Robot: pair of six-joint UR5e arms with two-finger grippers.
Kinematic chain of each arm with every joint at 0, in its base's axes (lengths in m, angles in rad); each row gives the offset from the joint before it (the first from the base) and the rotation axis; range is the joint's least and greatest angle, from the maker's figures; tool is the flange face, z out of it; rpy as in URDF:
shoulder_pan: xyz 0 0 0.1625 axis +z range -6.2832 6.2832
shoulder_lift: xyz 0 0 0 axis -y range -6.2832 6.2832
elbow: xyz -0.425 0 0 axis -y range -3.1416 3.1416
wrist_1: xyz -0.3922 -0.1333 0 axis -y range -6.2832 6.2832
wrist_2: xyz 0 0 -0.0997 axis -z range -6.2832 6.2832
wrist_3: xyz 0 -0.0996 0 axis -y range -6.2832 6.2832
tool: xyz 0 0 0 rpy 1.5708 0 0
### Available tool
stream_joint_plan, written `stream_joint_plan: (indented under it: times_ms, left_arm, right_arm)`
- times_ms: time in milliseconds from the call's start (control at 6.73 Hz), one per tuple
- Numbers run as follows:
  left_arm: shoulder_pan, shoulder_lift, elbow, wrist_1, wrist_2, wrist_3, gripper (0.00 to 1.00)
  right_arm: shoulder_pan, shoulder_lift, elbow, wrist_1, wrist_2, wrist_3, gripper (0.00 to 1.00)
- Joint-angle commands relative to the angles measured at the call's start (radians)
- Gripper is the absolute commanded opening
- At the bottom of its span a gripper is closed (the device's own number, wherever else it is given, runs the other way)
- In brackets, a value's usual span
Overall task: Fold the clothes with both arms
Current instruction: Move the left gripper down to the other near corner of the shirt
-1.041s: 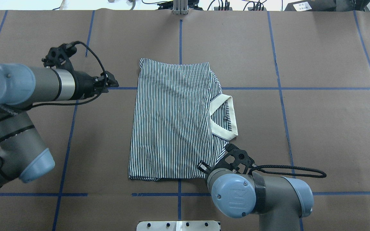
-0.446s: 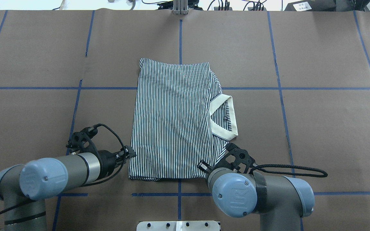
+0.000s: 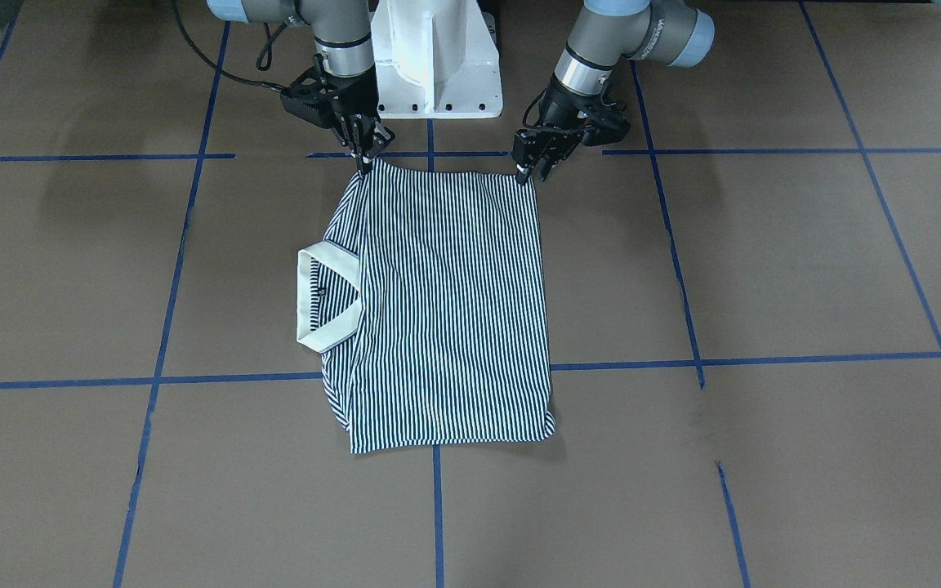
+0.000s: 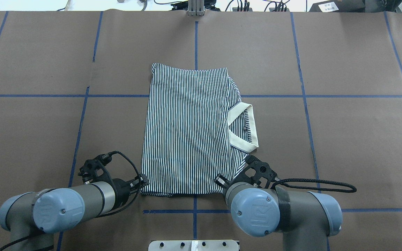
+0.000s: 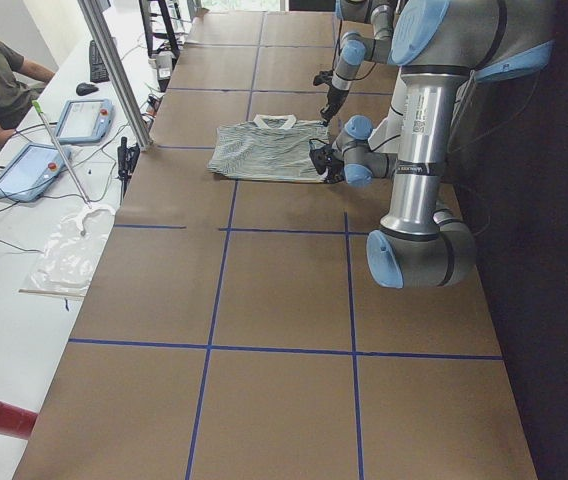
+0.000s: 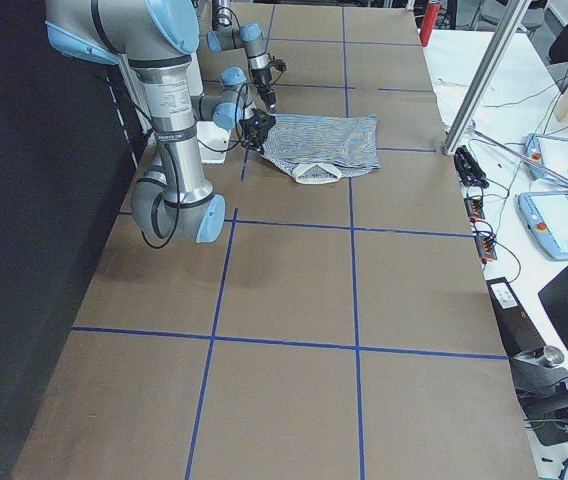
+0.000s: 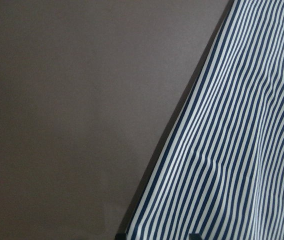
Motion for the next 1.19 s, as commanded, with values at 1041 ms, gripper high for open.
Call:
stream_joint_plan:
  times_ms: [1041]
  left_arm:
    - [0.03,-0.018,0.02,0.003,-0.001,0.01,0.44]
  right_arm:
    - [-0.001,-0.003,0.001,0.002,0.003,-0.002,0.0]
